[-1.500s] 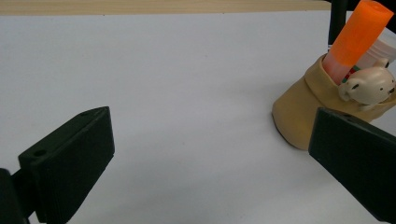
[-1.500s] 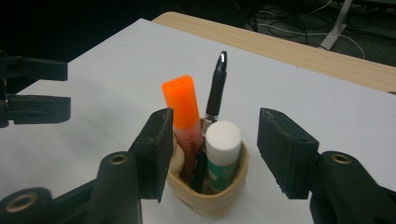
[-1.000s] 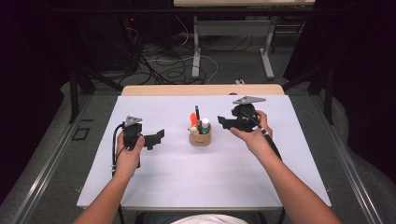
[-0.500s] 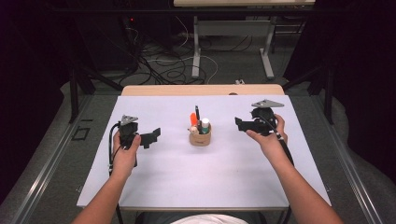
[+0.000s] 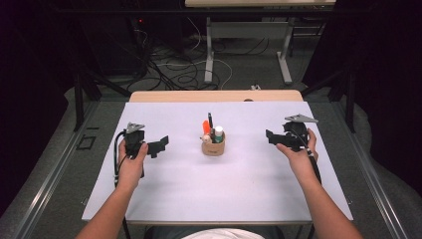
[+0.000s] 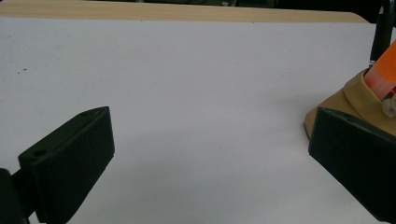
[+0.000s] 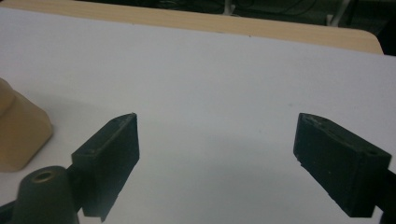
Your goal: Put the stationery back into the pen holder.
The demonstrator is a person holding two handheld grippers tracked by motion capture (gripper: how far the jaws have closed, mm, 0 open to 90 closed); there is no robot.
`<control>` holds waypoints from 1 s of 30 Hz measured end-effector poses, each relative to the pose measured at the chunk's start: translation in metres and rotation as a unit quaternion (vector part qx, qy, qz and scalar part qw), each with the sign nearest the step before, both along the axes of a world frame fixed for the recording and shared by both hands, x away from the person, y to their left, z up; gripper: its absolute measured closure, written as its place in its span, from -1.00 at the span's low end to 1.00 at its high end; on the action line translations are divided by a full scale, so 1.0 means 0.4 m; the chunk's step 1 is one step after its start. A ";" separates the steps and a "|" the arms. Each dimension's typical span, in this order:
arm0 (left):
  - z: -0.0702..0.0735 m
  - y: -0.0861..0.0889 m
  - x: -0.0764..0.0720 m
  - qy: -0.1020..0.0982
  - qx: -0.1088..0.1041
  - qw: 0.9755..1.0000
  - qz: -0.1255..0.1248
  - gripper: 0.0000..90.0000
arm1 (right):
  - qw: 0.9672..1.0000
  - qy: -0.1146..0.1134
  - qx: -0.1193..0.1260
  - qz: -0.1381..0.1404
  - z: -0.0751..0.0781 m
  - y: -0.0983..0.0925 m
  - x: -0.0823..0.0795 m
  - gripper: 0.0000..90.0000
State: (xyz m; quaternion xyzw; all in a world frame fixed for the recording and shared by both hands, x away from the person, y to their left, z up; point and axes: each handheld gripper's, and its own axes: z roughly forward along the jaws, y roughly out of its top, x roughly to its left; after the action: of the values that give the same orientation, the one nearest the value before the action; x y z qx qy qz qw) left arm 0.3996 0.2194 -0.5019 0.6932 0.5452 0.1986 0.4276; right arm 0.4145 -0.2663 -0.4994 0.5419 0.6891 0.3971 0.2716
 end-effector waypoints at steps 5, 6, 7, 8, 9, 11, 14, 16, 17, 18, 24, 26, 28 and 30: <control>-0.004 0.010 0.003 0.004 0.000 1.000 0.003 -0.99 | 1.000 0.013 0.010 -0.009 -0.027 -0.018 -0.005 -0.91; -0.005 0.011 0.004 0.003 -0.003 1.000 0.005 -0.99 | 1.000 0.015 0.008 -0.007 -0.033 -0.022 -0.005 -0.93; -0.008 0.012 0.005 -0.002 -0.003 1.000 0.009 -0.99 | 1.000 0.014 0.007 -0.008 -0.038 -0.023 -0.006 -0.96; -0.007 0.016 0.005 0.005 -0.001 1.000 0.007 -0.99 | 1.000 0.014 0.003 -0.011 -0.042 -0.026 -0.008 -0.98; -0.009 0.015 0.006 0.002 -0.004 1.000 0.010 -0.99 | 1.000 0.015 0.004 -0.011 -0.048 -0.029 -0.009 -1.00; -0.010 0.019 0.008 0.001 -0.001 1.000 0.010 -0.99 | 1.000 0.018 0.008 -0.012 -0.056 -0.033 -0.009 -1.00; -0.011 0.024 0.010 0.003 -0.001 1.000 0.010 -0.99 | 1.000 0.023 0.009 -0.016 -0.064 -0.040 -0.008 -1.00; -0.013 0.026 0.012 0.003 -0.002 1.000 0.011 -0.99 | 0.999 0.028 0.011 -0.027 -0.068 -0.043 -0.006 -1.00; -0.014 0.026 0.012 0.002 -0.003 1.000 0.013 -0.99 | 0.999 0.032 0.008 -0.033 -0.070 -0.044 -0.005 -1.00; -0.014 0.028 0.012 0.005 -0.002 1.000 0.012 -0.99 | 0.999 0.033 0.002 -0.035 -0.073 -0.046 -0.003 -1.00; -0.018 0.031 0.015 0.005 -0.002 1.000 0.015 -0.99 | 0.998 0.036 -0.005 -0.045 -0.089 -0.051 -0.002 -1.00; -0.020 0.033 0.015 0.009 0.000 1.000 0.014 -0.99 | 0.998 0.039 -0.005 -0.047 -0.093 -0.051 -0.001 -1.00; -0.024 0.033 0.016 0.011 0.000 1.000 0.015 -0.99 | 0.998 0.040 -0.005 -0.048 -0.095 -0.053 -0.001 -1.00; -0.028 0.032 0.017 0.010 0.000 1.000 0.014 -0.99 | 0.998 0.042 -0.003 -0.051 -0.098 -0.055 -0.002 -1.00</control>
State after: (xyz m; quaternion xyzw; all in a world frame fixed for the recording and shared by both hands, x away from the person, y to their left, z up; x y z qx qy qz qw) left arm 0.4063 0.2324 -0.5130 0.6872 0.5592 0.1981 0.4192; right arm 0.4139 -0.2884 -0.5386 0.5918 0.6726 0.3572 0.2643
